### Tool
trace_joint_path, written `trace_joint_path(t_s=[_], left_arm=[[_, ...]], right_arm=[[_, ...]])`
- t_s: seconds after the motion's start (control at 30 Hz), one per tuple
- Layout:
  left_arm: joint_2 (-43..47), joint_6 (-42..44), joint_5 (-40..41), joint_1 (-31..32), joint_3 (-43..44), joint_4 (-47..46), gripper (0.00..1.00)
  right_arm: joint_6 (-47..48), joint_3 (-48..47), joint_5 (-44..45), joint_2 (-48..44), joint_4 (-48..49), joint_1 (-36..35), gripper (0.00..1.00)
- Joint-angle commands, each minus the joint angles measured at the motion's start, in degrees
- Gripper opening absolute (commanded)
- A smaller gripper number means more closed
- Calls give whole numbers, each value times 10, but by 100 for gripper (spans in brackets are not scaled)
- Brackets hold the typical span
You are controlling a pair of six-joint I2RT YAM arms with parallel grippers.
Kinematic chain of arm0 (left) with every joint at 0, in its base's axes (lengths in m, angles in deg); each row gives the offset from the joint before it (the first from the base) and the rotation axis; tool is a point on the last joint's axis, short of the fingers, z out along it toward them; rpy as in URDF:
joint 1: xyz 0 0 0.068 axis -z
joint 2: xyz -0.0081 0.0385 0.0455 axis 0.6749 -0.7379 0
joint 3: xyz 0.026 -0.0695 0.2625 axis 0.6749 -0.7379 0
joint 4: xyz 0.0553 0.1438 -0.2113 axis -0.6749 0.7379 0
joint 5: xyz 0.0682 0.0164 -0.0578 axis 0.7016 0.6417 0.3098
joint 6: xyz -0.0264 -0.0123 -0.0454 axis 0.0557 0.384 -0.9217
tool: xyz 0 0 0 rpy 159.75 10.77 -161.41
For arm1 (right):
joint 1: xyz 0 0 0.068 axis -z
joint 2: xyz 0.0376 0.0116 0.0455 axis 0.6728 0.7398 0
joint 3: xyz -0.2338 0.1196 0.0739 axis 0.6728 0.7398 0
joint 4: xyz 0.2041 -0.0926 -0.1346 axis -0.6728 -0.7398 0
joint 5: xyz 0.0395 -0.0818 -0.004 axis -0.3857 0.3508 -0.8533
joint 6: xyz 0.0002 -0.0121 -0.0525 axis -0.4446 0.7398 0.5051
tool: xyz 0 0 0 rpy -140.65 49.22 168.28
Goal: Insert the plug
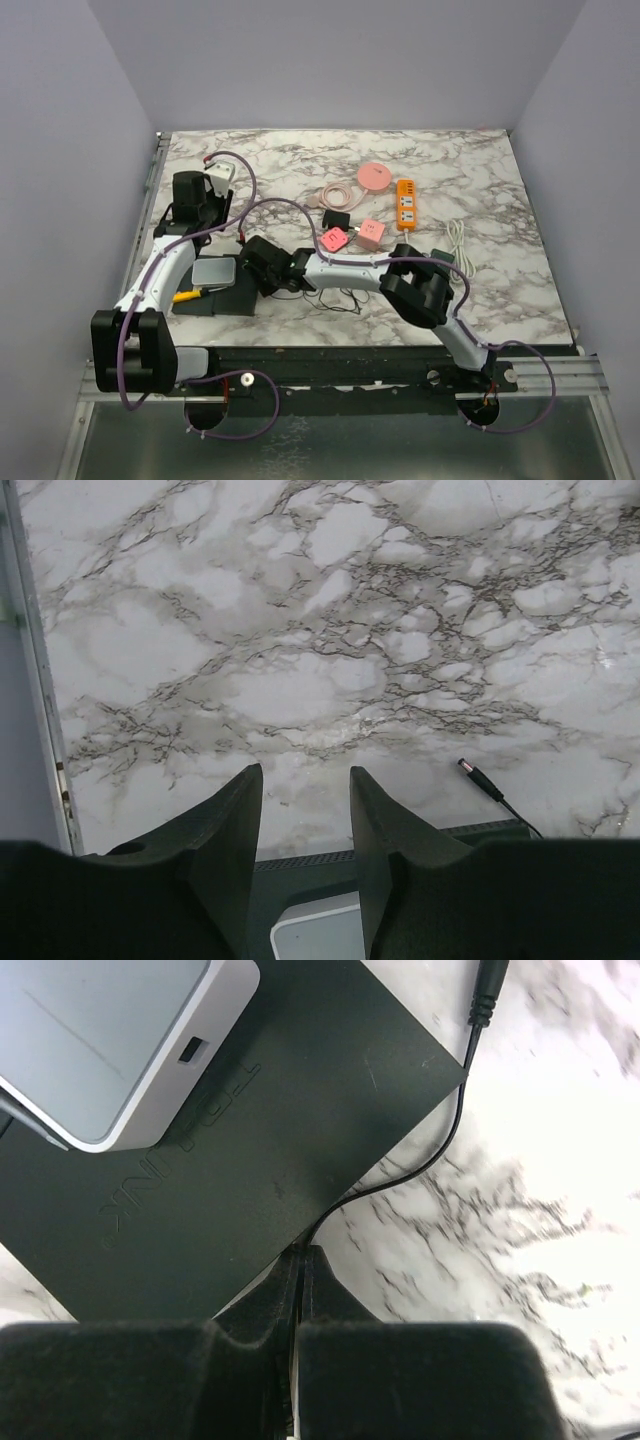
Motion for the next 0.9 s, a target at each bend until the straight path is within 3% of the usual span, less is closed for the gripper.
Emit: trace_joint_path(t_s=[0.0, 0.63, 0.73, 0.87], left_arm=[[-20, -10, 55, -15, 25, 10, 41], [-16, 1, 53, -66, 26, 18, 40], [-16, 1, 46, -65, 29, 22, 41], [-22, -3, 34, -66, 31, 24, 41]], right_arm=[[18, -49, -48, 52, 8, -15, 0], [46, -214, -121, 160, 4, -38, 1], [48, -185, -95, 139, 1, -37, 1], [25, -56, -40, 54, 28, -20, 1]])
